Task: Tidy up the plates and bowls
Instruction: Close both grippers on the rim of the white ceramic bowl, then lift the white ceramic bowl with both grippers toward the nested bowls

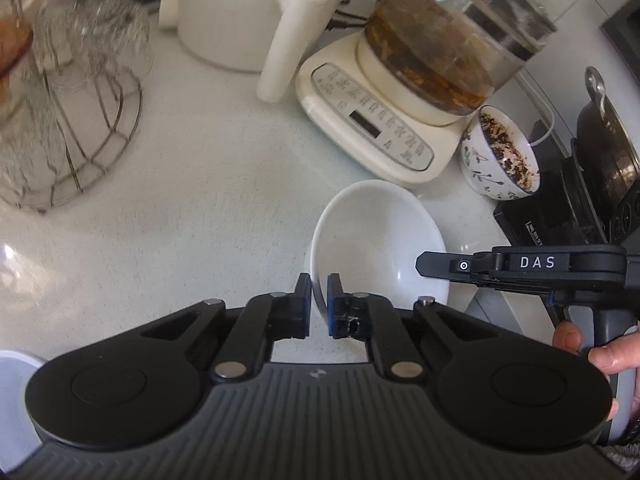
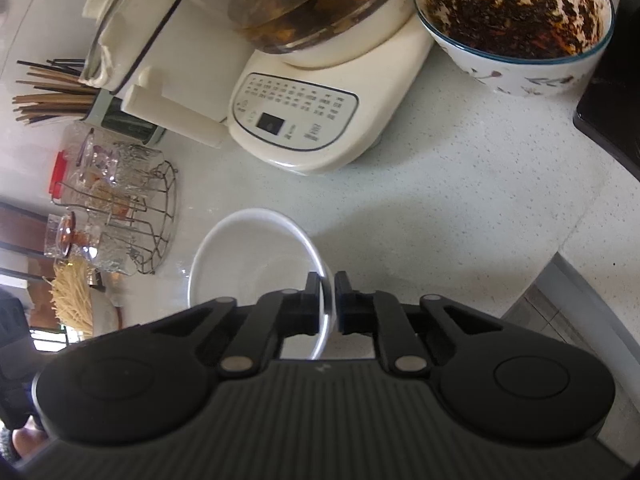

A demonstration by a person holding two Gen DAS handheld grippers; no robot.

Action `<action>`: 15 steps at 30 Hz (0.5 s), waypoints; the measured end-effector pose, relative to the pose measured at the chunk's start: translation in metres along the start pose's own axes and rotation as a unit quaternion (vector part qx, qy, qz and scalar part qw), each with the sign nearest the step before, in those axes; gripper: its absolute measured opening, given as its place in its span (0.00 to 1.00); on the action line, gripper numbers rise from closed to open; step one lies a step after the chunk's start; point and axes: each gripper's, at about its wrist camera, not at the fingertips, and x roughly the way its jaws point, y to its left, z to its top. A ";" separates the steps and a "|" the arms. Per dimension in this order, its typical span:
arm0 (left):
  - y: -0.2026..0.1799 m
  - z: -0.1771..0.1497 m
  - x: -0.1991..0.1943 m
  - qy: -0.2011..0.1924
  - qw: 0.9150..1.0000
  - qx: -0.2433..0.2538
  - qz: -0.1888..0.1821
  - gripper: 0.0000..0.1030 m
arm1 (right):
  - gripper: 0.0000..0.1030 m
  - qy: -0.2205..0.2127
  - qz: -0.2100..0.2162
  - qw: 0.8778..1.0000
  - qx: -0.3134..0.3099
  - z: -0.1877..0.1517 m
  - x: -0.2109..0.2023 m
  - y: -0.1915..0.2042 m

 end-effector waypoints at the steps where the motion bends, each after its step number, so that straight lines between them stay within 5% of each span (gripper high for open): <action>1: -0.002 0.000 -0.002 -0.001 1.000 0.003 0.001 0.08 | 0.09 -0.006 0.000 1.000 -0.003 -0.001 -0.003 0.001; 15: -0.004 -0.004 -0.036 -0.015 1.000 0.001 -0.008 0.09 | 0.09 -0.047 0.019 0.999 -0.011 -0.014 -0.039 0.018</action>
